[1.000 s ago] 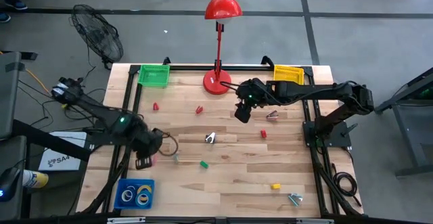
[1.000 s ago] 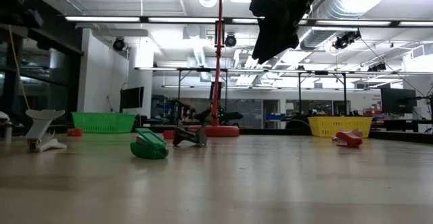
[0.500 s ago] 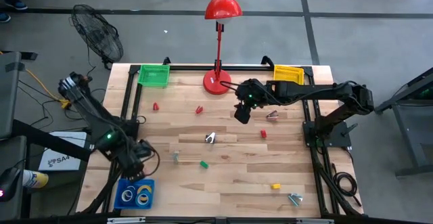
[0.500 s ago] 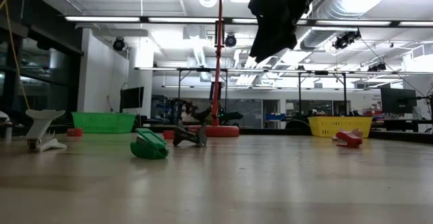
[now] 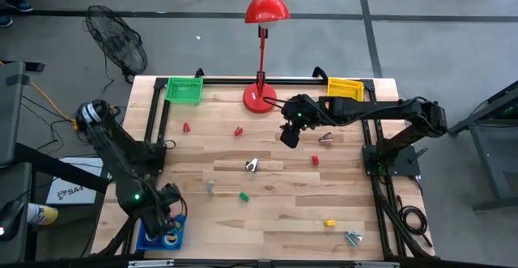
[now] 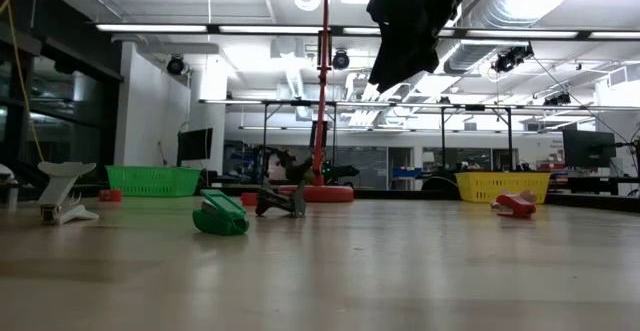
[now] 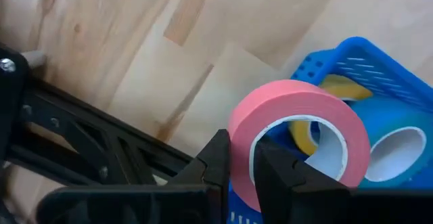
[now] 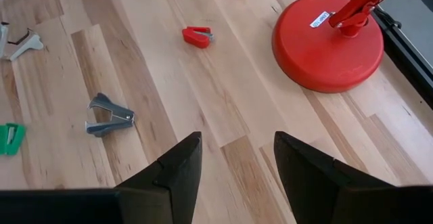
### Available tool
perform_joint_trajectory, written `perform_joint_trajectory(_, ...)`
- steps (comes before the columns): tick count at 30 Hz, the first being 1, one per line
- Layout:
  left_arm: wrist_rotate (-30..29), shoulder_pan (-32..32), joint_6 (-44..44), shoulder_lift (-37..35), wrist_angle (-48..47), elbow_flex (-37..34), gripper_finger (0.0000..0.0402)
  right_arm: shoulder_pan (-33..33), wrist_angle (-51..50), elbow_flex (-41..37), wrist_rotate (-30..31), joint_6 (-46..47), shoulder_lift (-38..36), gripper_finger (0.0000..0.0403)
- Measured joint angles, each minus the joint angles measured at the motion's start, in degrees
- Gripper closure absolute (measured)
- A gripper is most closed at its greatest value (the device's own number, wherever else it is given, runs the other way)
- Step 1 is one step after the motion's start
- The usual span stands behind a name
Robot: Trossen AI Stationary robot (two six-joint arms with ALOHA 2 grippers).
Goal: Pick and place Stapler, Stapler remover, tape
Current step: Put the pink tape into the blue basket
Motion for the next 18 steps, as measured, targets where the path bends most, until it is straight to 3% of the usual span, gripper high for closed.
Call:
perform_joint_trajectory(9,1.69,-0.10,0.27,3.16,0.14,4.57,0.0362,0.00,0.53,0.02,-0.51,0.00,0.00,0.0226)
perform_joint_trajectory(15,8.22,-0.11,3.03,3.16,3.12,5.13,0.0362,0.00,1.53,0.01,-1.98,0.04,0.00,0.0226)
perform_joint_trajectory(18,8.81,-0.11,3.48,3.16,3.72,5.13,0.0362,0.00,1.75,0.02,-2.30,0.00,0.00,0.0226)
